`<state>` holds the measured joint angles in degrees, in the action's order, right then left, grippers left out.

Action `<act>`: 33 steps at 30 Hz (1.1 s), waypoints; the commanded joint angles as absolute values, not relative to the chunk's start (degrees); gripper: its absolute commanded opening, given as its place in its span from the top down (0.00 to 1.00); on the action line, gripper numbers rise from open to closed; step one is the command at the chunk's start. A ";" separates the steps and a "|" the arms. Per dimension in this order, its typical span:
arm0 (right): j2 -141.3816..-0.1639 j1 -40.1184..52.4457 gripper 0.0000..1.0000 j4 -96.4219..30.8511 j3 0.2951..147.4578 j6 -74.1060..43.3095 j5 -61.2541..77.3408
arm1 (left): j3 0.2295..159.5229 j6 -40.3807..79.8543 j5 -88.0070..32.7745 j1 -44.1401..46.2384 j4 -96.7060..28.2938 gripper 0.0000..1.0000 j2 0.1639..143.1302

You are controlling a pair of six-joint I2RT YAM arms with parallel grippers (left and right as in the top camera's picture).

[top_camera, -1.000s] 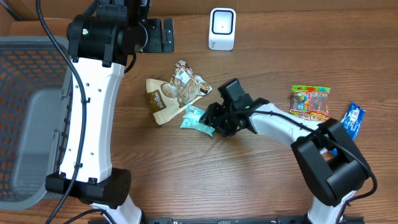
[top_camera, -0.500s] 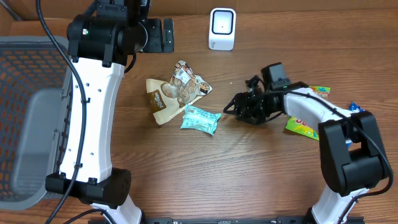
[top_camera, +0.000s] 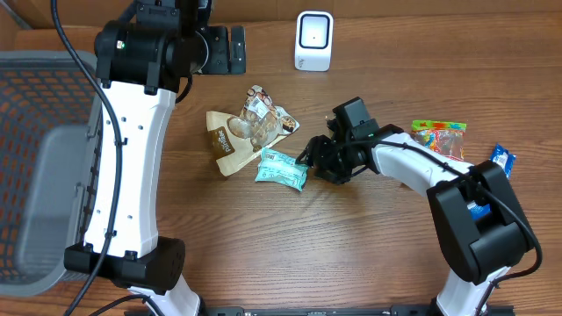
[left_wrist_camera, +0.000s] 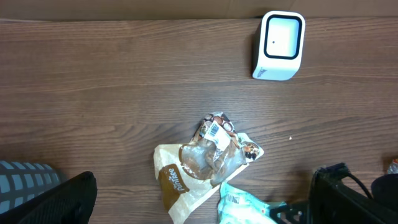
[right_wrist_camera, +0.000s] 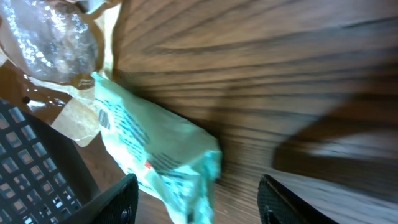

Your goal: Scan the item barcode

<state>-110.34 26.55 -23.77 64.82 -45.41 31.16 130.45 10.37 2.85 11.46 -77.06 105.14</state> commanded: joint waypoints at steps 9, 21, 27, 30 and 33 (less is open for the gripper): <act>-112.38 30.26 0.53 -21.37 64.88 -51.31 27.40 | 130.28 8.43 3.42 11.25 -76.73 0.00 105.60; -115.33 30.26 0.80 -16.95 64.88 -52.47 29.43 | 130.28 7.27 3.53 11.27 -80.31 0.00 105.54; -114.52 26.98 0.96 -16.95 65.39 -45.60 36.93 | 130.28 7.27 3.53 11.27 -80.34 0.00 105.54; -112.09 22.90 0.96 -17.58 65.69 -33.30 43.86 | 130.28 7.27 3.53 11.27 -80.31 0.00 105.54; -108.62 18.81 0.96 -20.01 65.71 -21.02 49.54 | 130.28 7.27 3.53 11.27 -80.31 0.00 105.54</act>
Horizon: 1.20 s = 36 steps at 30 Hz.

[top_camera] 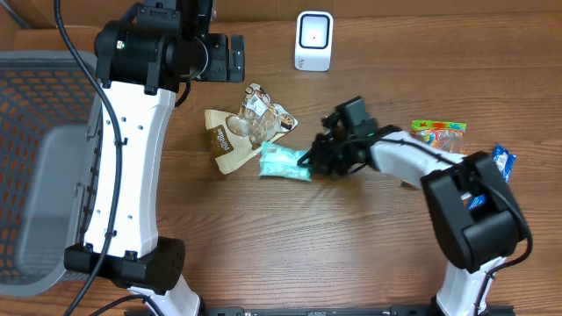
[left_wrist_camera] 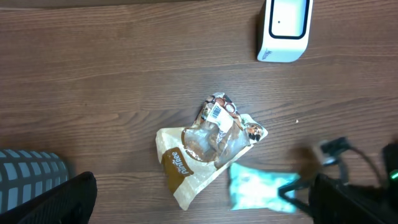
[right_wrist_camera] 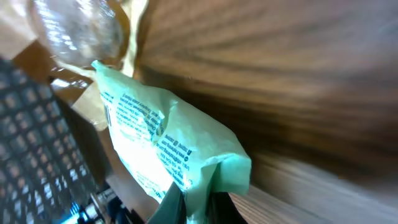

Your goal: Scan the item barcode

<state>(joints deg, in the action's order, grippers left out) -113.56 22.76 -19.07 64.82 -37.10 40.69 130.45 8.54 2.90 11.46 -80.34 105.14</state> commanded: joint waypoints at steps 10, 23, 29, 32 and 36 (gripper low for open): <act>-92.73 7.09 0.96 -34.65 65.71 -2.24 49.84 | 130.28 7.27 3.53 11.27 -80.31 0.00 105.54; -82.39 7.05 0.96 -38.26 65.71 0.36 43.09 | 130.28 7.27 3.51 11.27 -80.31 0.01 105.54; -82.41 7.35 0.96 -31.29 65.71 -0.01 36.53 | 130.28 7.27 3.51 11.27 -80.31 0.00 105.54; -82.52 10.00 0.96 -26.74 65.69 0.03 19.31 | 130.28 7.27 3.51 11.27 -80.34 0.00 105.54; -83.72 16.12 0.96 -18.44 65.69 0.12 -0.56 | 130.28 7.27 3.53 11.27 -80.31 0.00 105.54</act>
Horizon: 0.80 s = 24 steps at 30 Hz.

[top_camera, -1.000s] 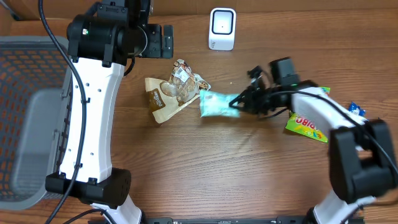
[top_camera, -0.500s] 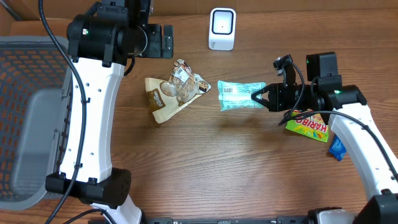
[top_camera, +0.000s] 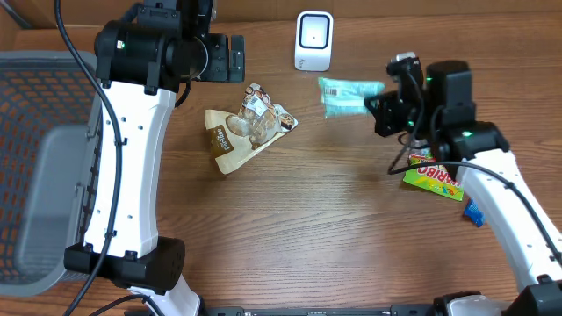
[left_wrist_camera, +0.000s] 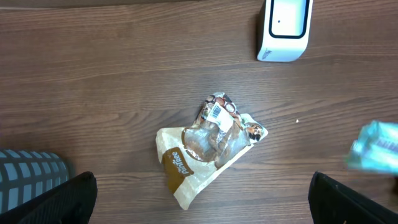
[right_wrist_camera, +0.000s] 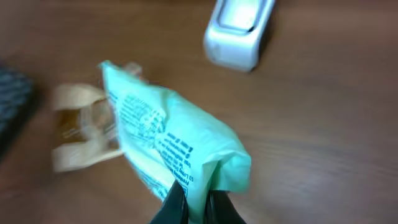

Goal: Scan the item barcode
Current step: 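Lift the wipes pack up toward the white scanner, then hold the wipes pack barcode in front of the white scanner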

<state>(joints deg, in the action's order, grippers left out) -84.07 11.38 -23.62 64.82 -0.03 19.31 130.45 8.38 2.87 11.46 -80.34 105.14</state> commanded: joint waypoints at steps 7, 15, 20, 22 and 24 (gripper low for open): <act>-88.51 24.27 0.96 -1.83 65.69 13.89 -20.80 | 130.28 7.27 3.53 11.27 -80.31 0.00 105.54; -99.74 25.45 0.96 24.80 65.69 36.91 -31.07 | 130.28 7.27 3.51 11.27 -80.34 0.00 105.54; -108.18 25.45 0.96 41.28 65.71 50.63 -30.55 | 130.28 7.27 3.53 11.27 -80.31 0.00 105.54; -111.42 25.45 0.96 46.39 65.71 54.96 -29.26 | 130.28 7.27 3.51 11.27 -80.31 0.00 105.54; -115.13 25.45 0.96 50.72 65.73 60.97 -26.15 | 130.28 7.27 3.51 11.27 -80.31 0.00 105.54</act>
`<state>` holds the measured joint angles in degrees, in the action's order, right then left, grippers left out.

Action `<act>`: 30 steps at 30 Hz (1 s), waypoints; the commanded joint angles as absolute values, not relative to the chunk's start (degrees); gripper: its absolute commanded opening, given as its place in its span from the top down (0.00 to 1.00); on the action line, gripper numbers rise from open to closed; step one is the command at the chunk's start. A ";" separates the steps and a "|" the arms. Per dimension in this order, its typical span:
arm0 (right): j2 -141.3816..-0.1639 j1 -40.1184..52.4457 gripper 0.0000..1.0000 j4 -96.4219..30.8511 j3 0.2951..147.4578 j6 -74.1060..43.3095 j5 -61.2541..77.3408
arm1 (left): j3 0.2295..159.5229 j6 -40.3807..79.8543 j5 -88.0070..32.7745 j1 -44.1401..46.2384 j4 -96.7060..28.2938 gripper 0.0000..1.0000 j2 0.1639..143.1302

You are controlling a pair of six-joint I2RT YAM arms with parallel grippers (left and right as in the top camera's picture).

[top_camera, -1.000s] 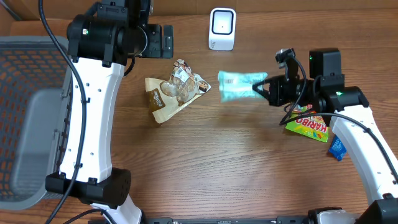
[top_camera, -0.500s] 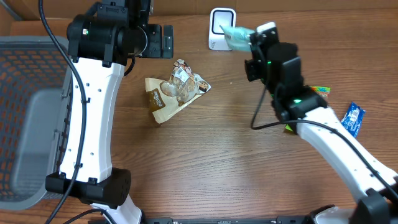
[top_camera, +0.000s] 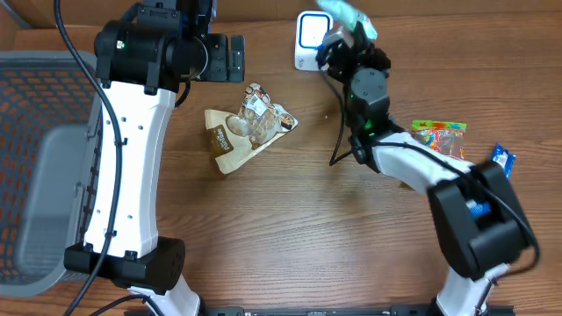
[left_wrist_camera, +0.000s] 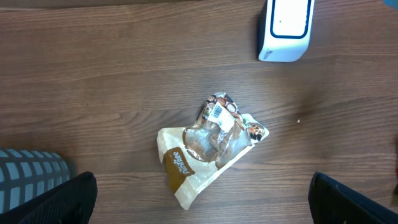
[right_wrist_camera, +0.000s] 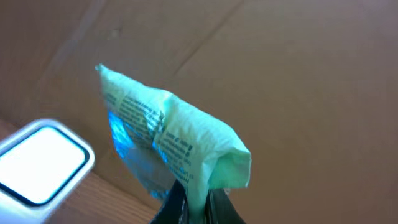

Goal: Scan the item barcode
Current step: 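Hold the wipes pack barcode in front of the white scanner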

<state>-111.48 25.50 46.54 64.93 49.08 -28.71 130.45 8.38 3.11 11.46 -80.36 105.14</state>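
Note:
My right gripper (top_camera: 343, 33) is shut on one end of a mint-green packet (top_camera: 348, 14) and holds it up by the white barcode scanner (top_camera: 306, 42) at the table's back edge. In the right wrist view the green packet (right_wrist_camera: 166, 129) rises from the gripper (right_wrist_camera: 196, 204), a blue glow lies on its lower left side, and the scanner (right_wrist_camera: 41, 163) is at the lower left. My left gripper (top_camera: 219, 54) hangs open high over the back left. Its dark fingers (left_wrist_camera: 69, 198) stand wide apart over bare table.
A brown snack bag (top_camera: 246, 130) lies left of centre, also seen as a brown bag (left_wrist_camera: 208, 152) below the scanner (left_wrist_camera: 285, 30). A colourful candy bag (top_camera: 439, 138) and a blue packet (top_camera: 501, 160) lie at the right. A grey basket (top_camera: 35, 158) fills the left side.
My right gripper has moved left and back with the green packet, from right of the scanner to right by it. A blue glow now shows on the packet. The left arm is unchanged.
My right gripper stood open round the end of the green packet lying beside the brown bag. Then it was shut on the packet there. After that it held the packet in the air right of the scanner, and now holds it up at the scanner.

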 commanded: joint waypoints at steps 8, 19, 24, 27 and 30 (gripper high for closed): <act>-123.76 25.39 0.96 58.19 71.90 72.10 -20.36 | 130.28 7.27 3.51 11.27 -80.31 0.00 105.54; -128.40 24.14 0.96 47.20 85.45 72.29 -15.27 | 130.28 7.27 3.51 11.27 -80.34 0.00 105.54; -129.05 22.61 0.96 45.69 85.60 73.78 -12.80 | 130.28 7.27 3.51 11.27 -80.31 0.00 105.56; -129.93 21.80 0.96 45.74 85.60 74.00 -12.80 | 130.28 7.27 3.51 11.27 -80.34 0.00 105.56; -130.06 21.76 0.96 45.71 85.60 73.97 -12.75 | 130.28 7.27 3.51 11.27 -80.34 0.00 105.56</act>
<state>-129.91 22.11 44.91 83.70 73.76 -13.32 130.45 8.38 3.11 11.46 -80.36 105.14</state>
